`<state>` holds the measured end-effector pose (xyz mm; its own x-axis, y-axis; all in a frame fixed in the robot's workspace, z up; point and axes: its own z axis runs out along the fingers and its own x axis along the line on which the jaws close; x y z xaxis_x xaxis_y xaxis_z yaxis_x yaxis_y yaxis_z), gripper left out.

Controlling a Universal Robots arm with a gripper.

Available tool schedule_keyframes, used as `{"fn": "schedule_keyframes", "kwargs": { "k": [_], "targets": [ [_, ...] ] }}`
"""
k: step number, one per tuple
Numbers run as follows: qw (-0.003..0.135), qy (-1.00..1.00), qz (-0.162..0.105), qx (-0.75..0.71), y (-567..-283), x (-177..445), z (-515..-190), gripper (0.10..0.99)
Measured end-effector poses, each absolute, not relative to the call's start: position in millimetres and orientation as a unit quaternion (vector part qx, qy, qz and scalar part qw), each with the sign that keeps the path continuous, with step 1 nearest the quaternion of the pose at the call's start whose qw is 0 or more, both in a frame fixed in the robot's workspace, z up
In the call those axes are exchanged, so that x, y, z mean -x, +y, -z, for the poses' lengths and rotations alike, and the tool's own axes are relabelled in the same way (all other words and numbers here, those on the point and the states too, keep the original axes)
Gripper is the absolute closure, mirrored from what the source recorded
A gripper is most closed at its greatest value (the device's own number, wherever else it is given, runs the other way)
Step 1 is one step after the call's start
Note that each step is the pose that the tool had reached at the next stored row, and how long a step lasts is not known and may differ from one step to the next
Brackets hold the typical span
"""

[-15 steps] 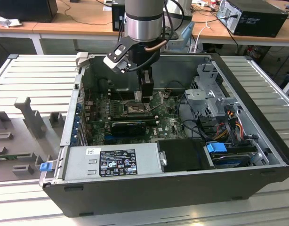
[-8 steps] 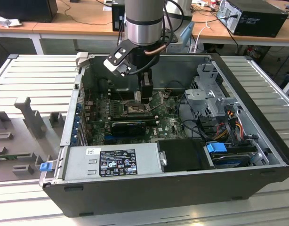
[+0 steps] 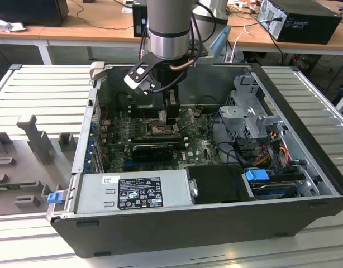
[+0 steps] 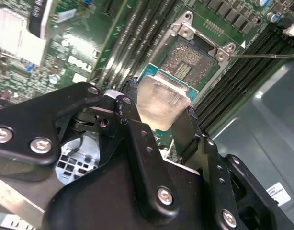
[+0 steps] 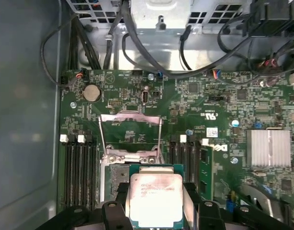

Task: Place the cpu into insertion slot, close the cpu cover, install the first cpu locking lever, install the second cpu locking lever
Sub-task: 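Place the cpu into insertion slot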

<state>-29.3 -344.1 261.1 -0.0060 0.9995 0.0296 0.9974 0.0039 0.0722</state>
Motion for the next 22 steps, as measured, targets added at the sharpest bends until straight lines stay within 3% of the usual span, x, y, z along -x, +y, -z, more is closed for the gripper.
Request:
{"fn": "schedule_keyframes", "kwargs": {
  "k": [22],
  "targets": [
    [0.015,0.707,-0.036,-0.706,-320.4,45.9,-208.9,0.557]
  ]
}}
